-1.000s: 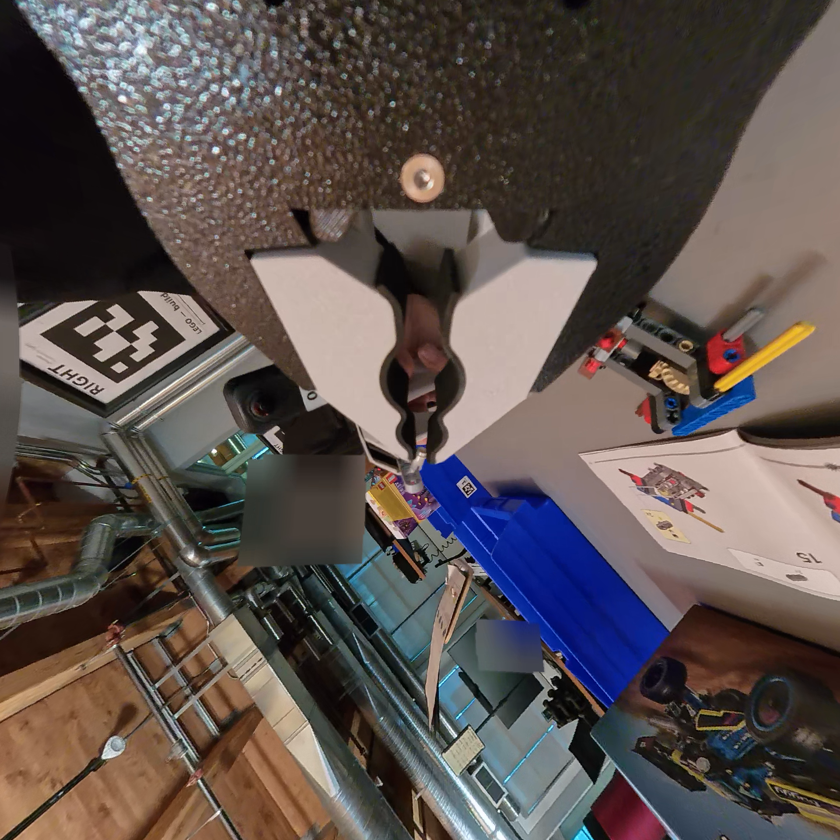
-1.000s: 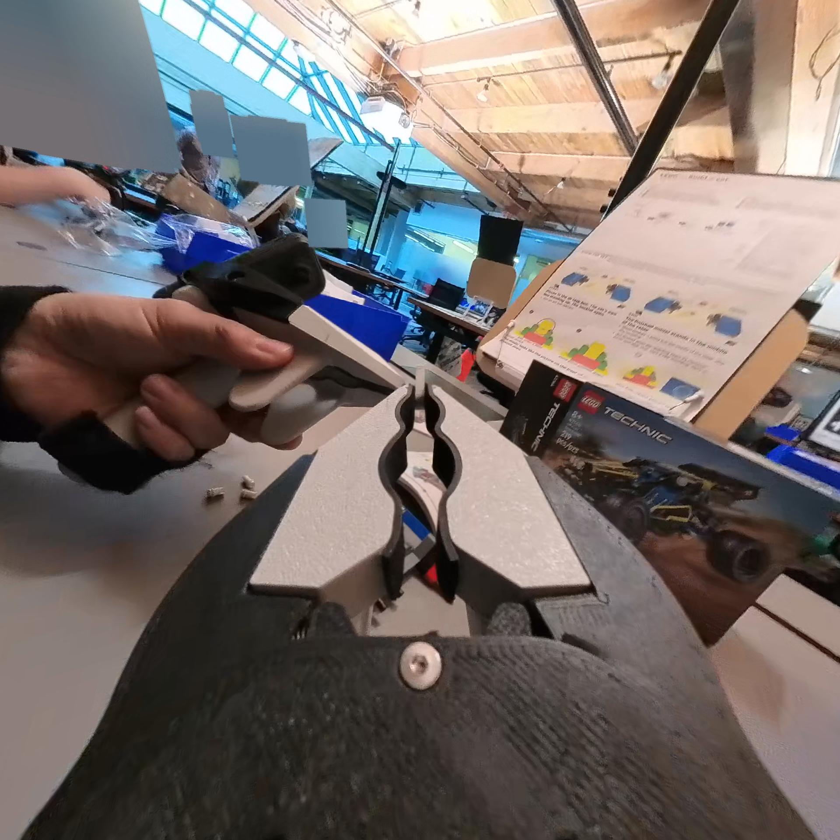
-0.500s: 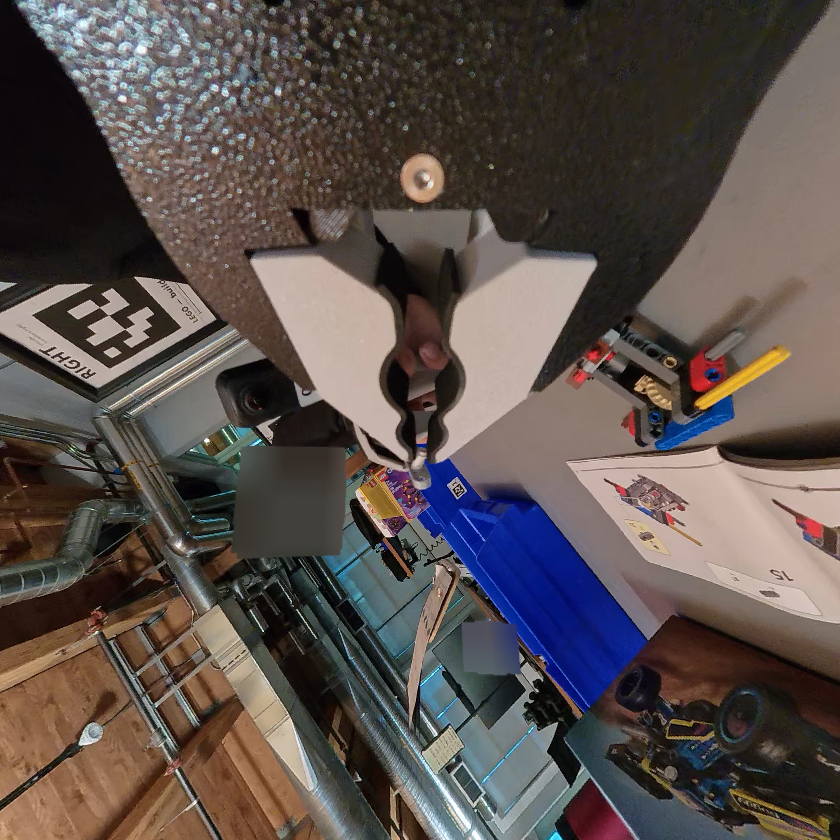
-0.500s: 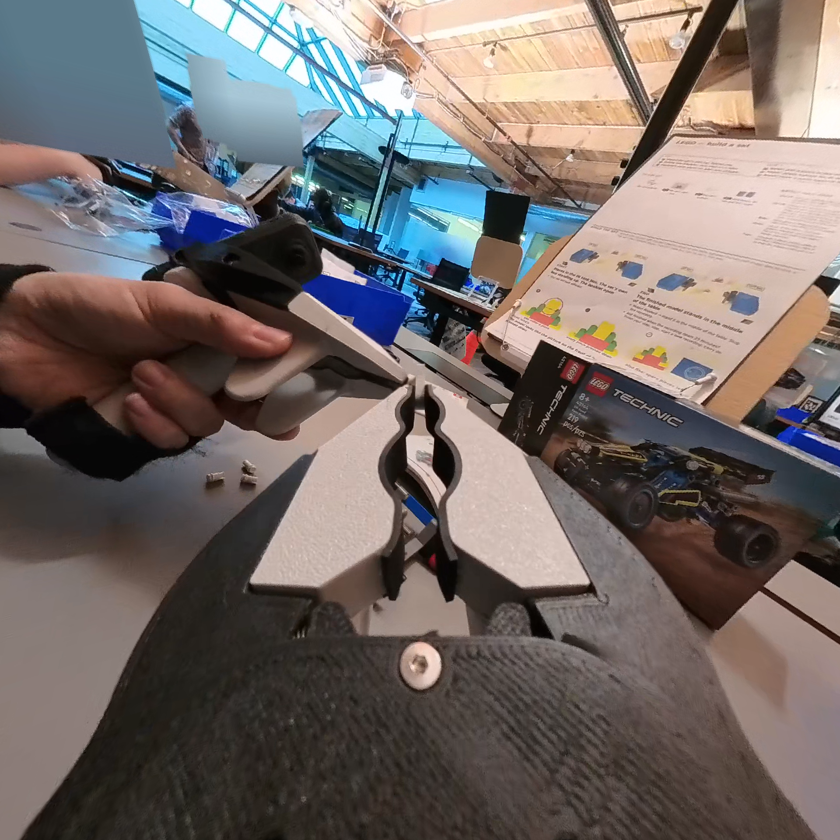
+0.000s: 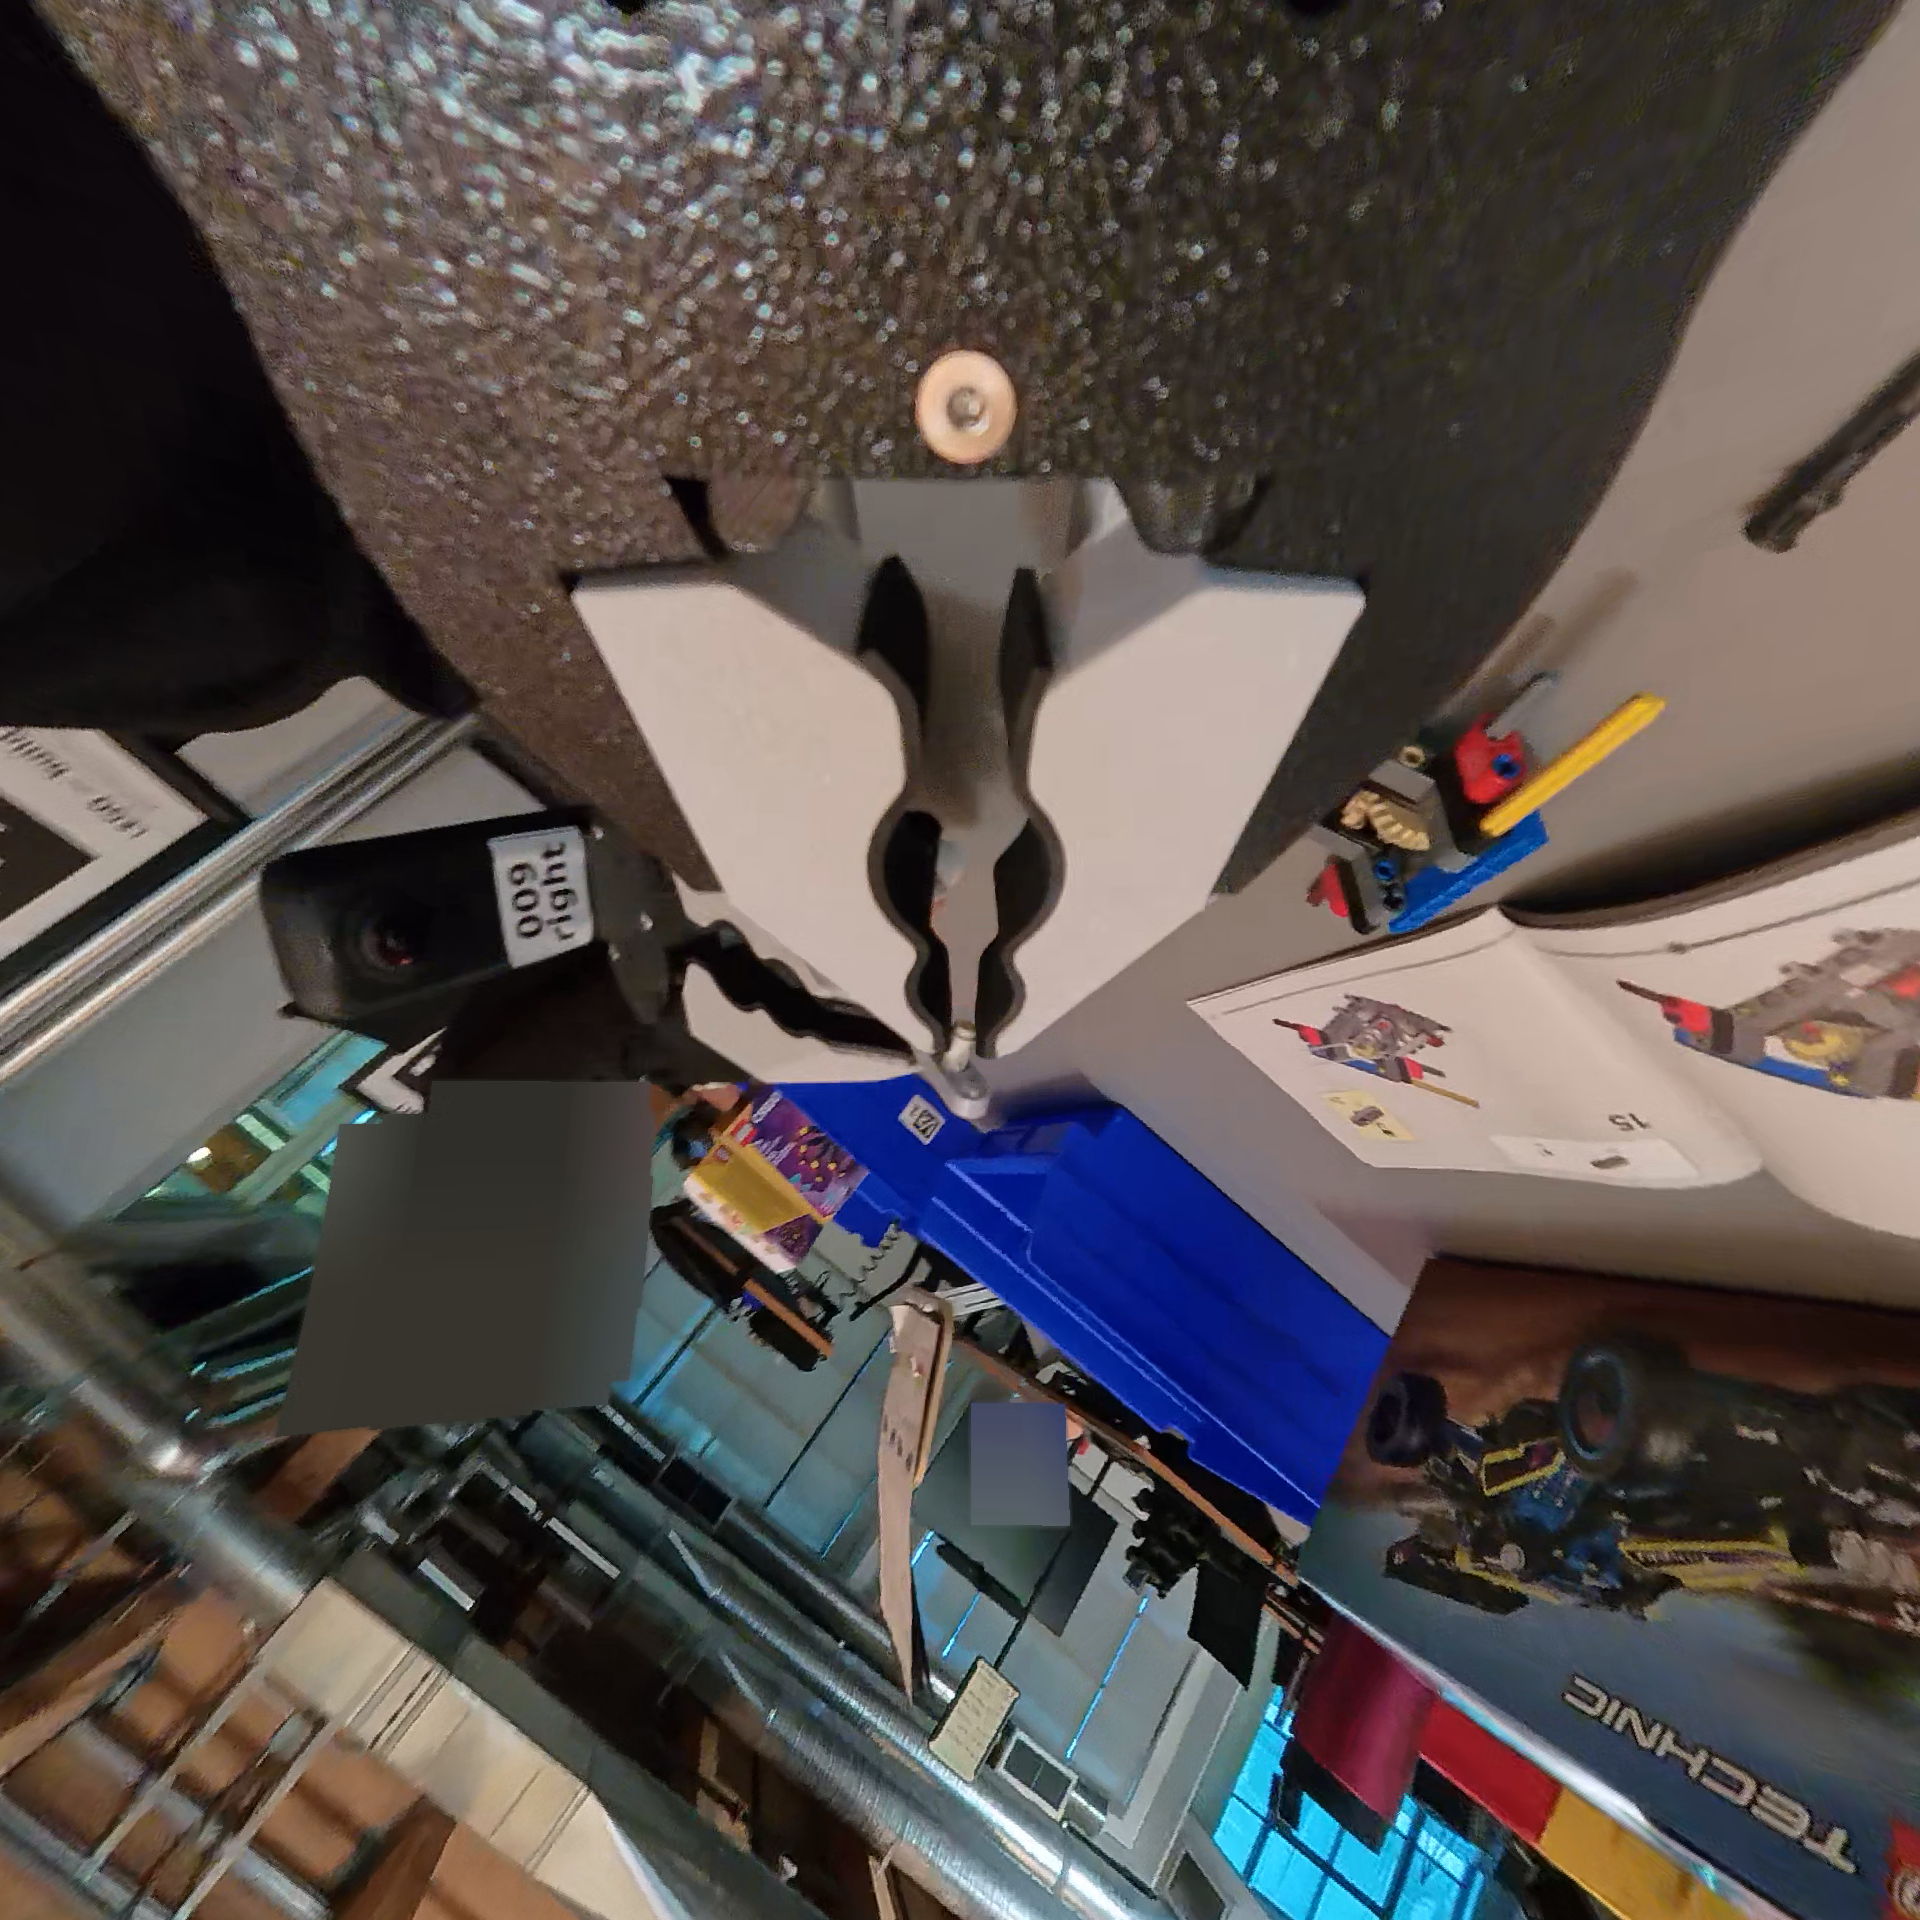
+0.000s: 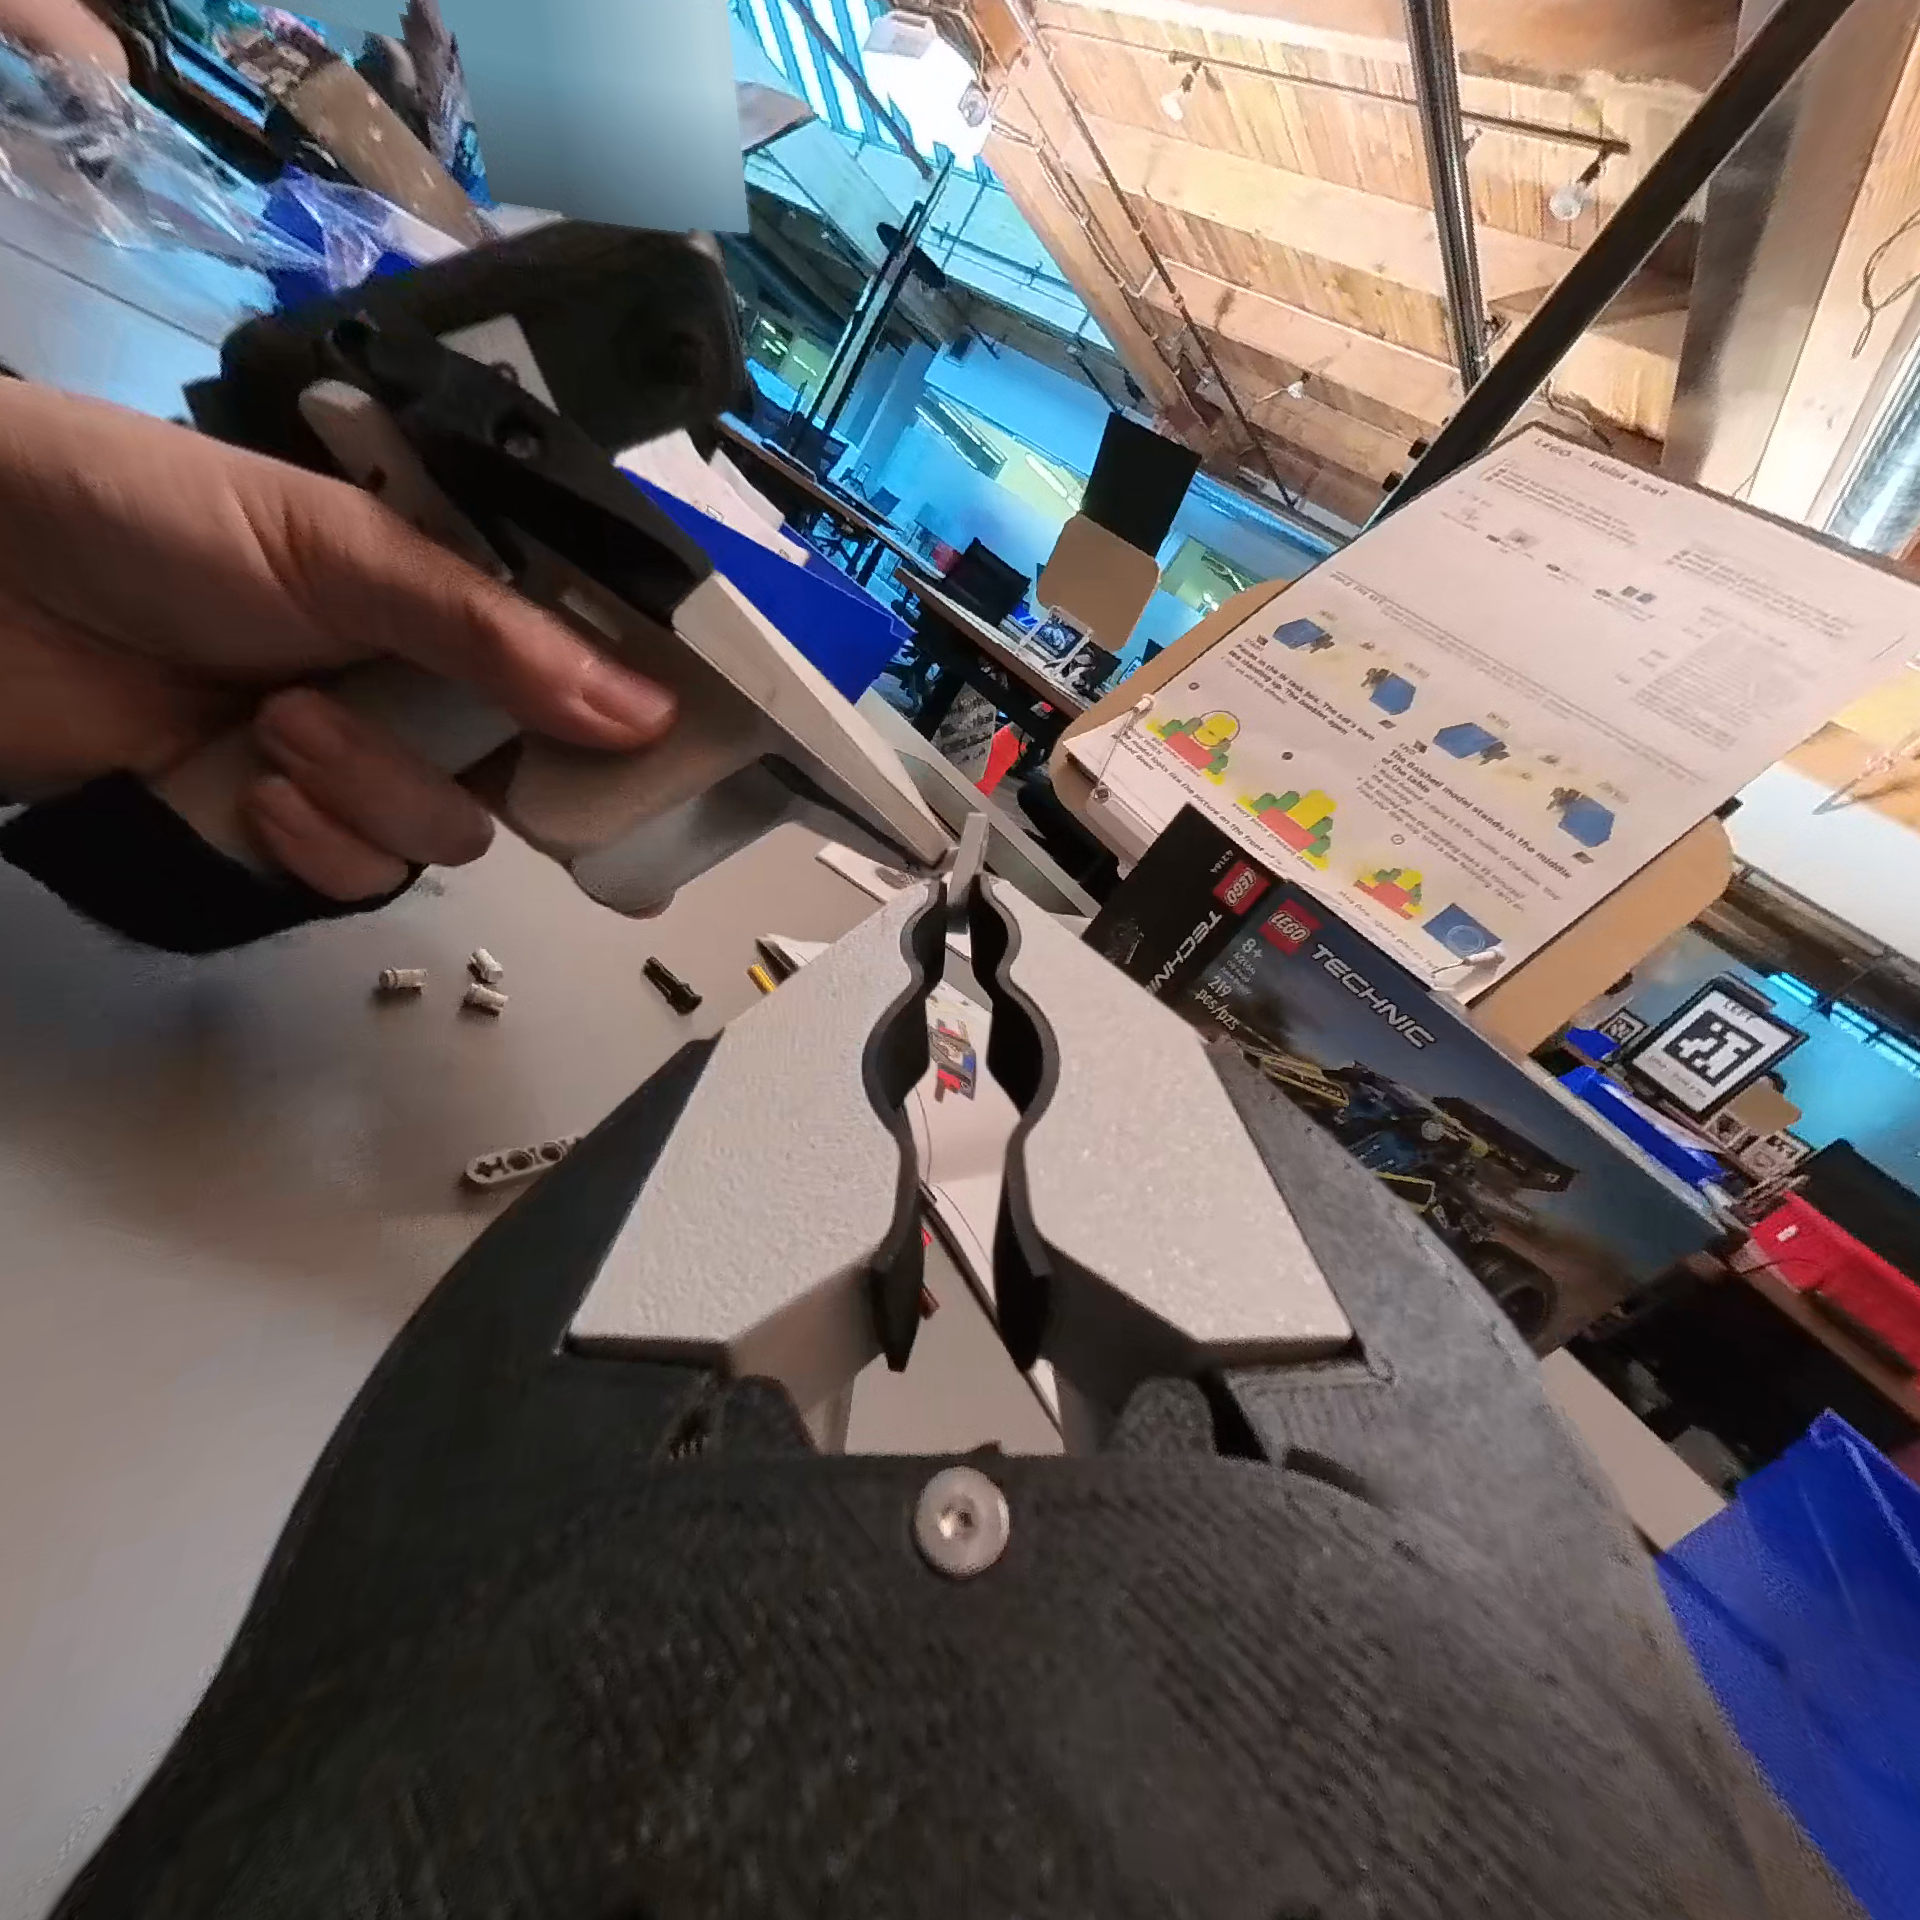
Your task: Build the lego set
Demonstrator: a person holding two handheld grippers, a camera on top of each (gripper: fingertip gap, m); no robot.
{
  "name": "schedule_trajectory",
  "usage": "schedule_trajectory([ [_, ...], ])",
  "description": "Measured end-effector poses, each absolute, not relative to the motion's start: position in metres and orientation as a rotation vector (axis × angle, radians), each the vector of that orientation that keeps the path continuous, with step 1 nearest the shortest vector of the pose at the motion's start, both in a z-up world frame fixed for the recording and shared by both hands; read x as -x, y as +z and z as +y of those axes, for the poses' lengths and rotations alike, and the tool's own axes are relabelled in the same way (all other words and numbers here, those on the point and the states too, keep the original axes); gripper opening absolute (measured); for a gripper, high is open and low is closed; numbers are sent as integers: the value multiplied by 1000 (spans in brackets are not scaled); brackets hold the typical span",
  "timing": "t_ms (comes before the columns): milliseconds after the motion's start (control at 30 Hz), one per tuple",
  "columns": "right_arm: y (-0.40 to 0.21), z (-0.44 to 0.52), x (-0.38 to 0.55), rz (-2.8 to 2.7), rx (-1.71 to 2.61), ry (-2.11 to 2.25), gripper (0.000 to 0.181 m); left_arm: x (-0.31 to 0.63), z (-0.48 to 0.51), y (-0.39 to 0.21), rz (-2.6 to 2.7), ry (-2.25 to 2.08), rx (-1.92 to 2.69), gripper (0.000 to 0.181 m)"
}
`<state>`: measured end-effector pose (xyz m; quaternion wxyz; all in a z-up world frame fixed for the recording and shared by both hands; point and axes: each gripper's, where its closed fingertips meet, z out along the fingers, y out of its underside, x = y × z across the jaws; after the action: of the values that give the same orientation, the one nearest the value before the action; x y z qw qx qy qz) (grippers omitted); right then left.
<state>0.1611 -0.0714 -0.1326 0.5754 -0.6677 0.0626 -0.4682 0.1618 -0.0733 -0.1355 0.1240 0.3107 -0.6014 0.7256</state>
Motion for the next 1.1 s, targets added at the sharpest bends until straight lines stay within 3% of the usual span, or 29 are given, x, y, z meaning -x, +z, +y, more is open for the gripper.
schedule_trajectory([
  [300, -135, -71, -158, 133, 1571, -1014, 3, -161, -74, -137, -2138, 2225, -803, 2],
  [400, -138, -71, -158, 171, 1562, -884, 3, -162, -74, -142, -2123, 2196, -780, 2],
  [533, -136, -73, -157, 242, 1494, -696, 3, -160, -75, -139, -2477, 2272, -606, 2],
  [1100, -144, -77, -161, 372, 1499, -373, 2, -158, -78, -146, -2675, 2309, -378, 8],
])
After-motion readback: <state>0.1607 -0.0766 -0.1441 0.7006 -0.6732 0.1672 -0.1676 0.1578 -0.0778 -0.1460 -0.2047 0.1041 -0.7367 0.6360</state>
